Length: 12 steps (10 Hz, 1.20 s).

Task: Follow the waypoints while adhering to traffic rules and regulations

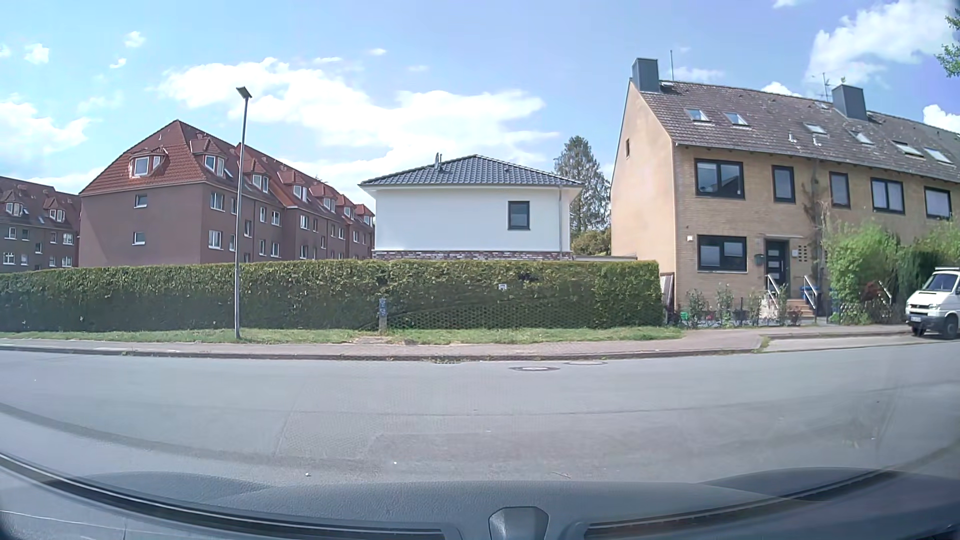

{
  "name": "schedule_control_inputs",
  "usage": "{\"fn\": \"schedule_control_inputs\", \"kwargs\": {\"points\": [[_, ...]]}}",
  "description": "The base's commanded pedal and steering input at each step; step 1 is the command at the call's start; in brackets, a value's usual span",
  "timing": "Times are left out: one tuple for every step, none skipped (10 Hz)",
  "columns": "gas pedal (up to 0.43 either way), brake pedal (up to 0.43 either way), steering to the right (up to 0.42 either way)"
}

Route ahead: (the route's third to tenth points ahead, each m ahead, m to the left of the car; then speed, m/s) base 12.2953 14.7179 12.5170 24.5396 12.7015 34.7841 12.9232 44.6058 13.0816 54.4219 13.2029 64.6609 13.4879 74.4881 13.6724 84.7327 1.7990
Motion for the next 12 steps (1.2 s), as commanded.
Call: {"fn": "schedule_control_inputs", "kwargs": {"points": [[0.0, 0.098, -0.063], [0.0, 0.104, -0.063], [0.0, 0.11, -0.063], [0.0, 0.116, -0.063], [0.0, 0.128, -0.063], [0.0, 0.152, -0.063], [0.0, 0.159, -0.063], [0.0, 0.165, -0.063], [0.0, 0.165, -0.063], [0.0, 0.165, -0.06], [0.0, 0.165, -0.058], [0.0, 0.165, -0.054]]}}
